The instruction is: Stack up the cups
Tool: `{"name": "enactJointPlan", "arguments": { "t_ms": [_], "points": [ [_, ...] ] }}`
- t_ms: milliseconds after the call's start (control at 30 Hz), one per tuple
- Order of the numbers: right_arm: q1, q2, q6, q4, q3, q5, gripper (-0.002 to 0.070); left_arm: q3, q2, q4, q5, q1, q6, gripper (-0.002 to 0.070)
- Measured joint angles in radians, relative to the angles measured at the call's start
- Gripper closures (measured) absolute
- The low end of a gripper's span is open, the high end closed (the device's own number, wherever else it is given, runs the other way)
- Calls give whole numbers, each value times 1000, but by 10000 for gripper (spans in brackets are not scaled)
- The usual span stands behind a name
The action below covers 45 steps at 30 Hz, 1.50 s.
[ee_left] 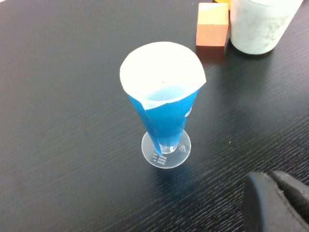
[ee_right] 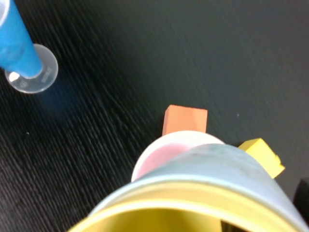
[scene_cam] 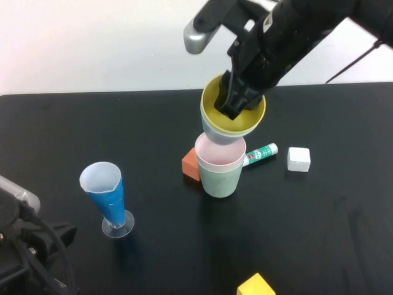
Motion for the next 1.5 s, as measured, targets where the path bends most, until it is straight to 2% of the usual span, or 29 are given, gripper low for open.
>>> {"name": "enactJointPlan", "arguments": {
  "t_ms": [233, 433, 633, 1033, 1233, 1500],
  "points": [
    [0, 97, -7, -4, -2, -8, 437, 0, 0, -2, 11, 0, 0, 676],
    [0, 115, 43, -84, -2, -27, 264, 0, 0, -5, 44, 0, 2, 676],
    [-9, 119, 83, -115, -3, -38, 232, 0, 0, -5, 46, 0, 2, 676],
    [-11, 200, 86, -109, -14, 3, 233, 0, 0, -7, 84, 0, 0, 676],
    [-11, 146, 86, -96, -81, 65, 289, 0, 0, -9, 74, 0, 0, 676],
    [-11, -39, 69, -70, -97, 127, 354, 2, -13, -7, 70, 0, -2, 676]
  ]
}}
